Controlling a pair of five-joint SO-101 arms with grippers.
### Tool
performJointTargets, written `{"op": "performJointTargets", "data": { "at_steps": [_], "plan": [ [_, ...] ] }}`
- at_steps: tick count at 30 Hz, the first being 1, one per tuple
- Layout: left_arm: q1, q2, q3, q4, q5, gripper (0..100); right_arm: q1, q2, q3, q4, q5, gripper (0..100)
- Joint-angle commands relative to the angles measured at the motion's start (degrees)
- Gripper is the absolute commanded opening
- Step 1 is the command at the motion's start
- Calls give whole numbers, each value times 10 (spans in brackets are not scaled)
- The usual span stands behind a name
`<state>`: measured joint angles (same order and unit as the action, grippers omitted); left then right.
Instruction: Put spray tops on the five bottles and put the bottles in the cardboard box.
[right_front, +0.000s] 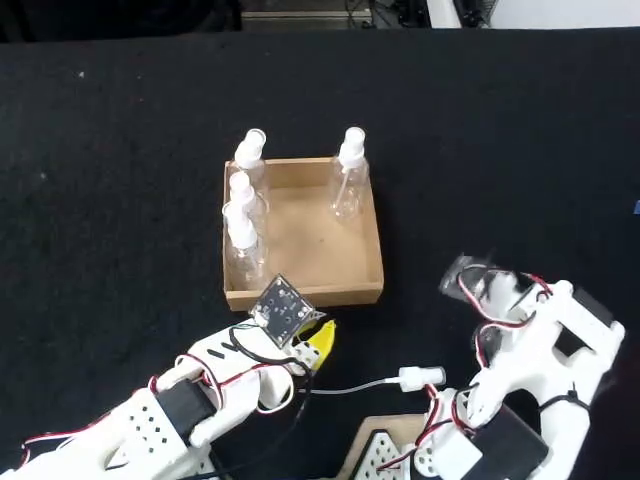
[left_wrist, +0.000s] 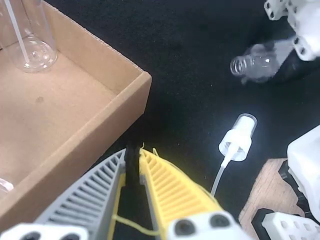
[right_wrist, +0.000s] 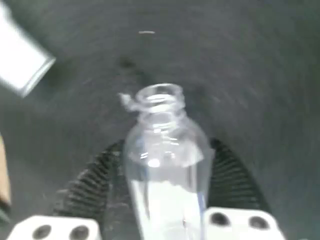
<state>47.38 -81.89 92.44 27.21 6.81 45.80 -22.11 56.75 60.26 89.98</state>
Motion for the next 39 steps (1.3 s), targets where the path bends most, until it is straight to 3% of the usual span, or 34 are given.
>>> {"op": "performJointTargets", "data": {
  "at_steps": [1,4,10,12,14,21,29,34,39],
  "plan": [
    [-7,-9,-10,2,-1,33,38,-30,-61,-8,-280,82],
    [-7,-9,-10,2,-1,33,64,-29,-68,-4,-379,92],
    [-7,-9,-9,2,-1,33,65,-29,-54,-4,-387,292],
    [-7,-9,-8,2,-1,33,64,-29,-56,-4,-386,309],
    [-7,-9,-8,2,-1,33,64,-29,-57,-6,-376,292],
    [-7,-9,-8,2,-1,33,63,-29,-30,-6,-236,276],
    [-7,-9,-8,2,-1,33,93,-29,33,-107,-213,276],
    [-7,-9,-8,2,-1,33,105,-29,38,-109,-213,261],
    [-7,-9,-8,2,-1,33,100,-33,37,-111,-213,15]
  ]
}}
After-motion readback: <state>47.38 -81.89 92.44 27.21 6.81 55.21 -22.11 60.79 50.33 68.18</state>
